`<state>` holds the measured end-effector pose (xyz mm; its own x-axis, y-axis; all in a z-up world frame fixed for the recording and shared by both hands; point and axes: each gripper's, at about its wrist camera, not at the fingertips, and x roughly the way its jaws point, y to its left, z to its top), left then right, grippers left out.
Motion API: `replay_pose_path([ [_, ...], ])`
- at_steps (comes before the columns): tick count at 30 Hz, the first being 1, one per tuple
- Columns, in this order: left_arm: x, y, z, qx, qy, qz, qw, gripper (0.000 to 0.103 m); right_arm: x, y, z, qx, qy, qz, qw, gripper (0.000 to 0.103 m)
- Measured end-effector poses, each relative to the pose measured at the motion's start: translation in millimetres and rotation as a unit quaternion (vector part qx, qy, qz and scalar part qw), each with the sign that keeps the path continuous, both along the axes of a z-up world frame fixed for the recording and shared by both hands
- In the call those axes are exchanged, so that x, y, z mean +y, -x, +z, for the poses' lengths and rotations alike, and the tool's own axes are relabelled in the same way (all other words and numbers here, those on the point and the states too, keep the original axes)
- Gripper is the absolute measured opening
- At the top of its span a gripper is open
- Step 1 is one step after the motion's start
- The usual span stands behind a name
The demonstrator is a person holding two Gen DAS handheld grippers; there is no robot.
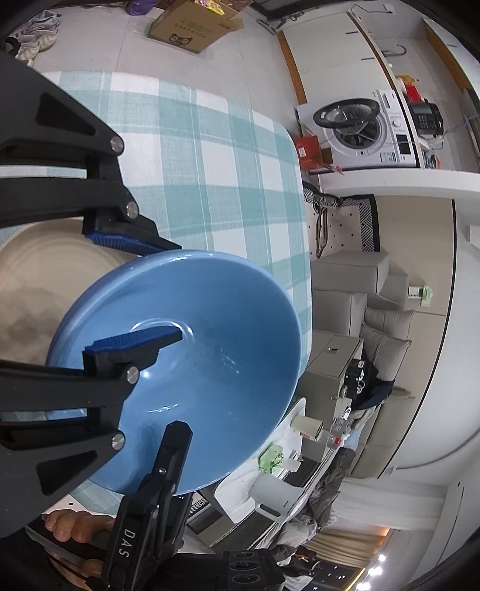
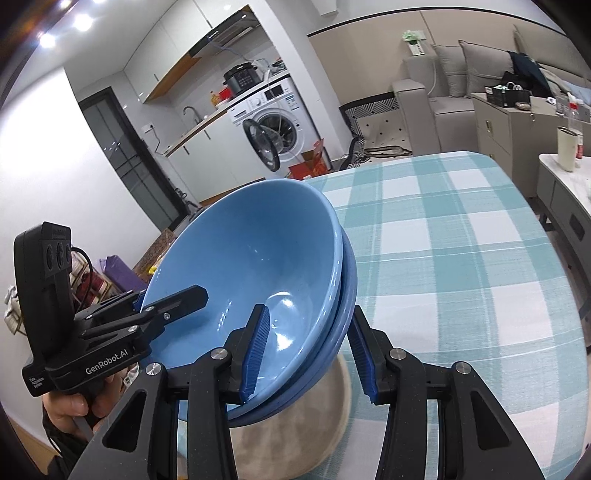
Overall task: Organize plates and bowls
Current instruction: 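Lift the nested blue bowls with both grippers and carry them over the cream plates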
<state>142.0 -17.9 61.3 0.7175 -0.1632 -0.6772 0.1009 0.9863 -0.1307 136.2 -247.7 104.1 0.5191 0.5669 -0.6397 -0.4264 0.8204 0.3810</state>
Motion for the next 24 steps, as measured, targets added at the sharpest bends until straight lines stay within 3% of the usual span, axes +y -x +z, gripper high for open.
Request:
replay_pose_path([
  [24,29.1,27.6,-28.2,0.019,0.009,0.022,0.9995,0.036,42.2,21.2,-25.9,0.026,0.035,0.042,0.998,0.045],
])
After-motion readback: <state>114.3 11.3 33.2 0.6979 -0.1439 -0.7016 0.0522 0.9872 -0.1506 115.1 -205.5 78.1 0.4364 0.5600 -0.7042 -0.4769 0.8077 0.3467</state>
